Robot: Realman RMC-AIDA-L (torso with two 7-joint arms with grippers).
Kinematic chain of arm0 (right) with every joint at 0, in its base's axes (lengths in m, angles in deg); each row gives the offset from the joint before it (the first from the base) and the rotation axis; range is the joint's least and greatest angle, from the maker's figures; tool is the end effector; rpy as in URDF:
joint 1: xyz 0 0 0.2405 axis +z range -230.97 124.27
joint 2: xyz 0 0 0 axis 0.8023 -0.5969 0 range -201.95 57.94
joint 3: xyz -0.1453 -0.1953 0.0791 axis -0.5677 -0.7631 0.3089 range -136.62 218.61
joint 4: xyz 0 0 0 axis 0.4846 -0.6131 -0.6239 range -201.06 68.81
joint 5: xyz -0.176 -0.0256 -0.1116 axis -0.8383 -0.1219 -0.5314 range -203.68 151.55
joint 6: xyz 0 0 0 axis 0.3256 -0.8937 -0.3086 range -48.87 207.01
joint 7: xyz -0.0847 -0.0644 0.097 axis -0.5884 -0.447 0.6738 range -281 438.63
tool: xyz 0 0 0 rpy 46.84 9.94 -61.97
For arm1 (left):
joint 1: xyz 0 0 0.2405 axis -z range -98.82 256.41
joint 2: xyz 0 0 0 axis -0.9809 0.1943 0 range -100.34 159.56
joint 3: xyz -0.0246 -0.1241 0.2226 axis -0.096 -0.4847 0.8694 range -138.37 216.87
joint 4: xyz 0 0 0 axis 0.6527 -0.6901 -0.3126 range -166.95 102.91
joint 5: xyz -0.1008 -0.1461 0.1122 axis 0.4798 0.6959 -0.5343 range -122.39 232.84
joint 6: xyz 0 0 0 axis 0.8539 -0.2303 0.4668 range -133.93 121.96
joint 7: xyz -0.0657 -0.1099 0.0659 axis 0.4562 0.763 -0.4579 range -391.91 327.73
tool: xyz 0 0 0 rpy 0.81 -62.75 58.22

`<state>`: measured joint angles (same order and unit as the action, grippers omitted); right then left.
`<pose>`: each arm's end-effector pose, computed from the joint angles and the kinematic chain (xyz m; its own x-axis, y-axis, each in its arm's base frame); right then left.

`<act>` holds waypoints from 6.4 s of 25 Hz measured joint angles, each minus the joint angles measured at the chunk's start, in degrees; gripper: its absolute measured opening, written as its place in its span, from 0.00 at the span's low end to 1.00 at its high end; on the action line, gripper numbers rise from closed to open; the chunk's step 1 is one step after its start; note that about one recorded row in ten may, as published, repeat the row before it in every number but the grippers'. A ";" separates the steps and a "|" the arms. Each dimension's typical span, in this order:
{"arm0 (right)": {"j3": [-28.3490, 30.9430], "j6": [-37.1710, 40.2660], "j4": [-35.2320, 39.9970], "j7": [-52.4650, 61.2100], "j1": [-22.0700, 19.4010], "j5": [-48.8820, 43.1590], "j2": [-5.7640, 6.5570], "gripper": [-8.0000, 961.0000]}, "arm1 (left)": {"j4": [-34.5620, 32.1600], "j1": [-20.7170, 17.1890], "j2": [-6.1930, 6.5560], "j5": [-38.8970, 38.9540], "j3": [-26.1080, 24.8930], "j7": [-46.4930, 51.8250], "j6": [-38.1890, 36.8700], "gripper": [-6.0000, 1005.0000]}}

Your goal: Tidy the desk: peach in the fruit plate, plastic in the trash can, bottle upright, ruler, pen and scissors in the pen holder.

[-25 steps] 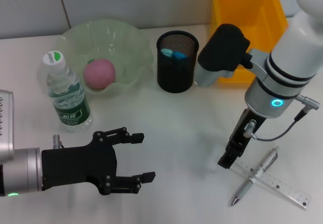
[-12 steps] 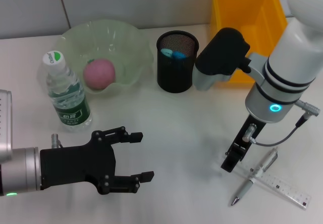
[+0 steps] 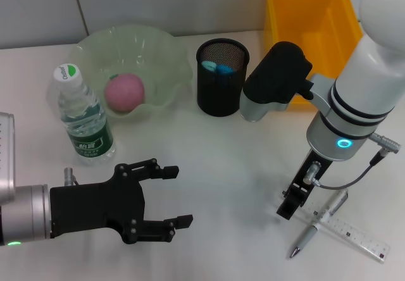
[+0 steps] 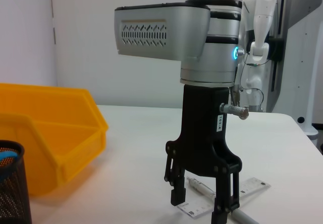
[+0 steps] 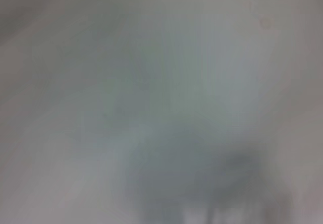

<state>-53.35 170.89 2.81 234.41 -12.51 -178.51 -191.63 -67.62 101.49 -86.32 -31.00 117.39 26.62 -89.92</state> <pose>0.1744 0.3363 -0.0487 0.6276 -0.6173 0.4745 -0.4660 -0.7860 -0.4063 -0.2512 0.2841 -0.0493 0.8779 0.0522 0.4759 0.1162 -0.9875 -0.1062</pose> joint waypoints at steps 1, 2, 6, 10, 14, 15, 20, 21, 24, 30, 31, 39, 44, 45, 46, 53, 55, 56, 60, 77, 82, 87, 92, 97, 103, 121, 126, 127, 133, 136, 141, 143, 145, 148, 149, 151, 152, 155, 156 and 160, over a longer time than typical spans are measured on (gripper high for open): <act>-0.03 -0.05 -0.09 0.01 -0.01 -0.01 0.00 0.77 | 0.00 0.02 0.00 0.00 0.00 0.00 0.00 0.85; -0.06 -0.08 -0.11 0.01 -0.01 -0.02 0.00 0.76 | 0.00 0.03 0.00 0.00 0.00 0.00 0.00 0.85; -0.12 -0.11 -0.19 0.03 0.05 -0.05 0.00 0.75 | 0.00 0.04 0.00 0.00 0.00 0.00 0.00 0.85; -0.59 -0.36 -0.89 0.03 0.29 -0.05 0.01 0.73 | 0.01 0.09 0.00 0.00 0.00 0.11 0.00 0.85; -0.72 -0.42 -1.16 0.08 0.49 -0.05 0.06 0.71 | 0.00 0.15 0.05 0.00 -0.02 0.14 0.00 0.85; -0.74 -0.42 -1.17 0.13 0.55 -0.05 0.07 0.69 | 0.00 0.15 0.06 0.00 -0.10 0.15 0.00 0.85; -0.82 -0.43 -1.17 0.17 0.55 -0.05 0.09 0.58 | 0.00 0.23 0.08 0.00 -0.43 0.17 0.00 0.85; -0.84 -0.42 -1.17 0.18 0.55 -0.05 0.09 0.58 | 0.01 0.24 0.09 0.00 -0.47 0.18 0.00 0.85; -1.02 -0.57 -1.19 0.37 0.55 -0.05 0.10 0.58 | 0.01 0.31 0.15 0.00 -0.53 0.18 0.00 0.85; -2.23 -1.03 -1.82 0.85 0.58 -0.04 0.10 0.57 | 0.01 0.27 0.19 0.00 -0.61 0.18 0.00 0.85; -2.30 -1.05 -1.97 0.87 0.60 -0.02 0.10 0.56 | 0.01 0.26 0.19 0.00 -0.61 0.18 0.00 0.85; -1.04 0.22 3.29 1.73 0.05 0.24 0.17 0.40 | 0.01 -0.06 0.17 0.00 -0.62 0.38 0.15 0.85; 5.04 2.93 9.08 1.59 0.01 0.25 0.29 0.40 | 0.01 -0.11 0.18 0.00 -0.63 0.76 0.07 0.85; 5.04 2.93 9.08 1.59 0.01 0.25 0.29 0.40 | 0.01 -0.11 0.18 0.00 -0.63 0.76 0.07 0.85; 6.67 3.43 10.76 1.39 0.02 0.30 0.35 0.40 | 0.01 -0.11 0.17 0.00 -0.62 0.77 0.07 0.85; 18.28 2.79 23.71 -0.67 -0.04 0.30 0.53 0.40 | 0.21 0.23 0.14 0.00 -0.66 1.41 0.11 0.85; 20.86 -0.82 25.83 -1.41 -0.64 1.25 0.51 0.40 | 0.22 0.20 0.06 0.00 -0.69 1.41 0.05 0.85; 21.48 -3.06 26.47 -1.89 -1.18 2.00 0.50 0.40 | 0.22 0.20 0.06 0.00 -0.69 1.41 0.05 0.85; 21.15 -20.03 26.72 -5.43 -5.27 8.67 0.44 0.40 | 0.09 0.02 0.03 0.14 -0.73 1.54 0.03 0.84; 8.14 -56.72 12.89 -10.91 -9.87 19.31 0.31 0.40 | -0.09 -0.02 -0.24 0.01 -1.52 2.29 -0.58 0.84; 5.57 -61.63 9.57 -10.93 -10.29 21.37 0.28 0.40 | -0.09 -0.12 -0.04 -0.01 -1.53 2.29 -0.63 0.84; 4.29 -63.98 7.64 -10.95 -10.38 22.07 0.27 0.40 | -0.09 -0.11 0.08 -0.01 -1.51 2.29 -0.70 0.84; 3.34 -66.37 5.78 -10.95 -10.44 22.11 0.27 0.40 | -0.08 -0.18 0.18 0.00 -1.50 2.29 -0.79 0.84; 0.94 -70.44 3.50 -10.81 -10.16 22.19 0.27 0.40 | -0.07 -0.20 0.18 0.00 -1.50 2.28 -0.80 0.84; -2.21 -76.11 0.69 -10.64 -9.57 23.37 0.27 0.40 | 0.17 -0.27 0.18 0.00 -1.49 2.05 -0.80 0.84; -3.19 -77.96 -2.65 -10.45 -9.03 26.05 0.11 0.40 | 0.16 -0.29 0.75 0.00 -1.50 1.84 -0.79 0.84; -3.80 -79.09 -3.77 -10.43 -9.39 27.33 0.09 0.40 | 0.22 -0.29 0.80 0.00 -1.50 1.81 -0.79 0.84; -3.80 -79.09 -3.92 -10.43 -9.39 27.33 0.09 0.40 | 0.23 -0.29 0.80 0.00 -1.50 1.81 -0.79 0.84; -4.27 -79.21 -5.18 -10.40 -9.03 27.34 0.09 0.40 | 0.19 -0.29 0.80 0.00 -1.50 1.81 -0.79 0.84; -5.24 -80.07 -5.79 -10.40 -8.94 27.34 0.09 0.40 | 0.17 -0.32 0.79 0.00 -1.49 1.81 -0.79 0.84; -5.87 -80.75 -6.36 -10.40 -9.04 27.34 0.09 0.40 | 0.11 -0.44 0.90 0.00 -1.51 1.82 -0.79 0.84; -5.88 -80.75 -6.35 -10.41 -9.14 27.34 0.09 0.40 | 0.05 -0.50 0.93 0.00 -1.54 1.83 -0.79 0.84; -5.98 -80.74 -6.34 -10.44 -9.33 27.31 0.10 0.40 | 0.04 -0.52 0.94 0.00 -1.56 1.83 -0.79 0.84; -6.06 -80.34 -6.07 -10.69 -9.63 27.17 0.16 0.40 | 0.03 -0.54 1.06 0.00 -1.80 1.83 -0.79 0.84; -6.06 -79.93 -5.77 -10.75 -9.77 27.17 0.25 0.40 | 0.08 -0.55 1.13 0.00 -1.94 1.82 -0.79 0.84; -5.91 -79.32 -4.83 -10.80 -10.48 27.19 0.31 0.40 | 0.14 -0.55 1.19 0.00 -2.06 1.81 -0.79 0.84; -5.91 -79.32 -4.83 -10.80 -10.48 27.19 0.31 0.41 | 0.10 -0.56 1.30 0.00 -2.12 1.82 -0.79 0.84; -5.98 -79.20 -3.56 -10.82 -11.45 27.06 0.35 0.46 | 0.01 -0.56 1.39 0.00 -2.12 1.84 -0.79 0.84; -5.98 -79.20 -3.56 -10.82 -11.45 27.06 0.35 0.47 | 0.01 -0.56 1.39 0.00 -2.12 1.84 -0.79 0.84; -6.01 -78.97 -1.79 -10.85 -12.83 26.87 0.43 0.63 | 0.00 -0.56 1.45 0.00 -2.14 1.84 -0.73 0.84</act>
<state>-59.36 91.92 1.02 223.57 -25.34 -151.64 -191.20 -67.61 100.94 -84.86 -30.99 115.24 28.46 -90.65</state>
